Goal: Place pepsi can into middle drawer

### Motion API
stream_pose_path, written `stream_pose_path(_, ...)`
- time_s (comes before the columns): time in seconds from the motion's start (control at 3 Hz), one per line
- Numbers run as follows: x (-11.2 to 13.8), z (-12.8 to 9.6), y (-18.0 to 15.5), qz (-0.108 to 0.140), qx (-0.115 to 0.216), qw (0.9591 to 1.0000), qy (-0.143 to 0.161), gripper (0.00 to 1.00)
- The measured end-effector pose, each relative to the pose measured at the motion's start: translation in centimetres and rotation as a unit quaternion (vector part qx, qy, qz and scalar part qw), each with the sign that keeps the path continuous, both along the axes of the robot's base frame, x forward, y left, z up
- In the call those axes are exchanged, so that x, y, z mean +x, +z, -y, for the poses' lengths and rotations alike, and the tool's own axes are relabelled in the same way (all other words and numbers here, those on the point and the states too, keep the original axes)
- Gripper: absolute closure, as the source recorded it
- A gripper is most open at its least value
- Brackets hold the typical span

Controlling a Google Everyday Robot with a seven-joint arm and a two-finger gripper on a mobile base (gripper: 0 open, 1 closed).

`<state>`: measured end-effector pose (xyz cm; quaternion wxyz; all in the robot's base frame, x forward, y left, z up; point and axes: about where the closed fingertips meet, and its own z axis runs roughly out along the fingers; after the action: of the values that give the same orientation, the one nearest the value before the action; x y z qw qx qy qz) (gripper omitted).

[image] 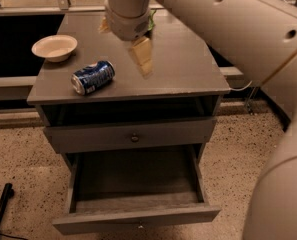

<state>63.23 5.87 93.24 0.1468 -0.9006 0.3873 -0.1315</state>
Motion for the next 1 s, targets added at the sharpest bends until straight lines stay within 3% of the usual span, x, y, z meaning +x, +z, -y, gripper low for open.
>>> stream_pose_path(0.33, -1.1, -4.0, -2.0, -0.024, -0.002, 0.9984, 0.051, 0.00)
stream_pose_path(0.67, -1.3, -6.9, -4.3, -0.060, -0.017, 0.9956, 0.070, 0.00)
stream_pose_path(1.0, -0.8, -8.8, -5.1, -0.087, -0.027, 0.9935, 0.068, 0.00)
